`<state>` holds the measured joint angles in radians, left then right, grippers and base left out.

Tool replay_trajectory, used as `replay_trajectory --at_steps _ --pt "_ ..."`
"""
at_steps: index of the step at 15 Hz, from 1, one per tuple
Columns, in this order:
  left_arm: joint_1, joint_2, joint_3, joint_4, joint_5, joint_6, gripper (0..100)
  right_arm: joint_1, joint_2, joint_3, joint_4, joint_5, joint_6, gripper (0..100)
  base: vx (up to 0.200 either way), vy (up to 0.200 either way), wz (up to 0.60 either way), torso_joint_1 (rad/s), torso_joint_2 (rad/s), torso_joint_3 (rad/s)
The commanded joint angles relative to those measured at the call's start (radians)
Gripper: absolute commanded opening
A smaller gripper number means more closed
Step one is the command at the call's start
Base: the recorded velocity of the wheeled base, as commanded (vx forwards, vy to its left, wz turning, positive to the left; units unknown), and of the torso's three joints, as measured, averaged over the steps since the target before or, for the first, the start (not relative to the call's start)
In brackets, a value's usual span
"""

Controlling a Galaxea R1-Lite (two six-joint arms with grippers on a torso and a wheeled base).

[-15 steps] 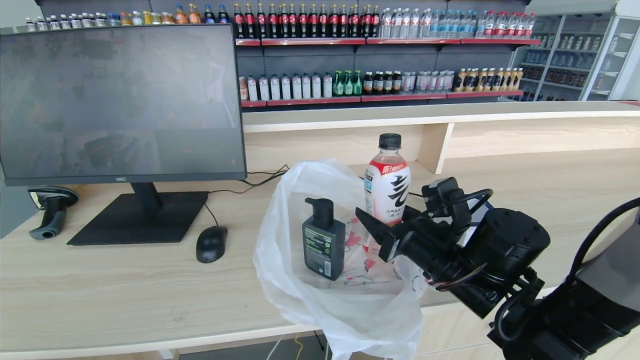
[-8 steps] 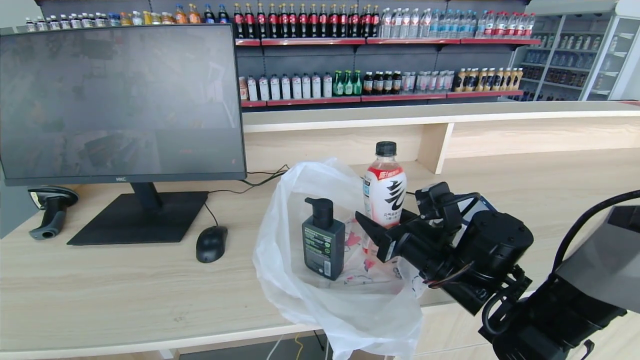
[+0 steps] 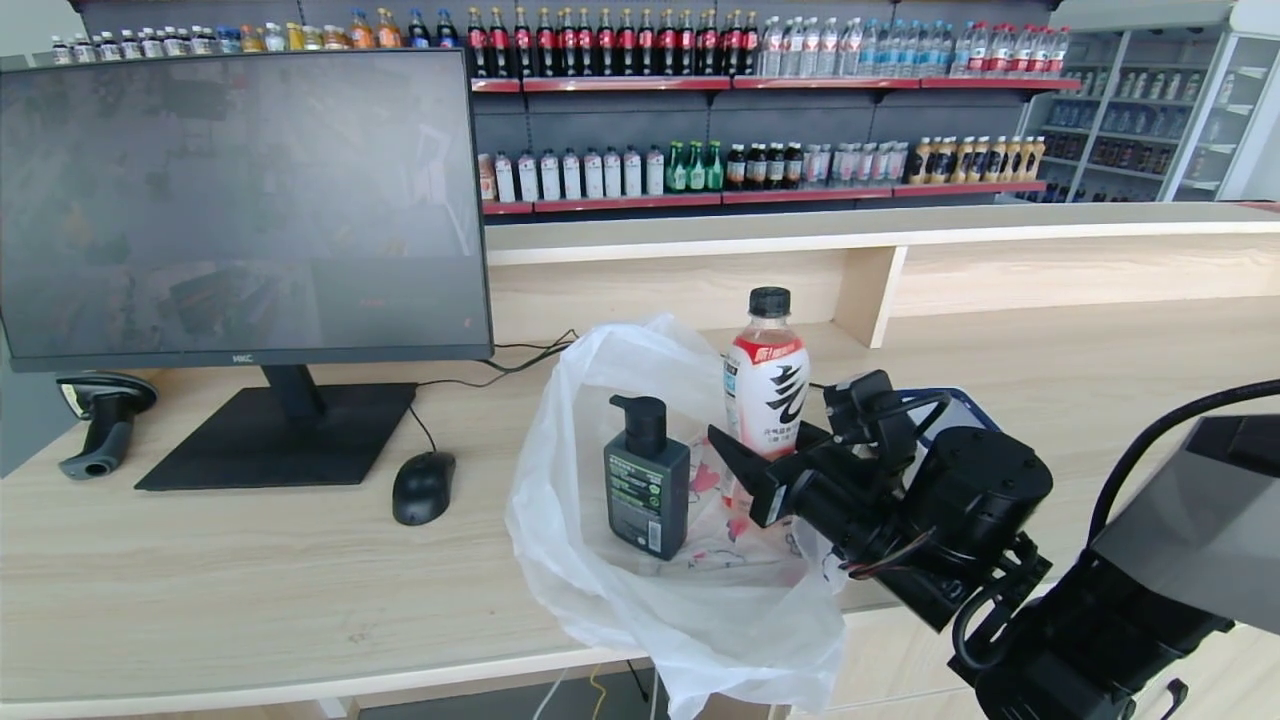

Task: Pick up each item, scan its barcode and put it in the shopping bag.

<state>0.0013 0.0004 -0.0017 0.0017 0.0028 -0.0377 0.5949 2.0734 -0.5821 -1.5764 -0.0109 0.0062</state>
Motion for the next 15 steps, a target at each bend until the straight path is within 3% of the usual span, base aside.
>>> replay_trajectory --at_steps 1,10,11,15 --pt "0.000 0.001 0.000 0.000 0.000 -0.001 100 0.000 0.011 0.010 0.006 0.000 0.000 0 0.000 0.000 0.00 0.000 0.00 0.000" --pt "0.000 0.001 0.000 0.000 0.000 -0.002 100 0.000 0.004 0.041 0.006 0.000 0.001 0 0.000 0.000 0.00 0.000 0.00 0.000" --pt "0.000 0.001 0.000 0.000 0.000 -0.002 100 0.002 0.002 0.048 0.006 0.000 0.001 100 0.000 0.000 0.00 0.000 0.00 0.000" --pt "0.000 0.001 0.000 0.000 0.002 -0.002 100 0.000 -0.033 0.056 0.006 0.000 0.001 100 0.000 0.000 0.00 0.000 0.00 0.000"
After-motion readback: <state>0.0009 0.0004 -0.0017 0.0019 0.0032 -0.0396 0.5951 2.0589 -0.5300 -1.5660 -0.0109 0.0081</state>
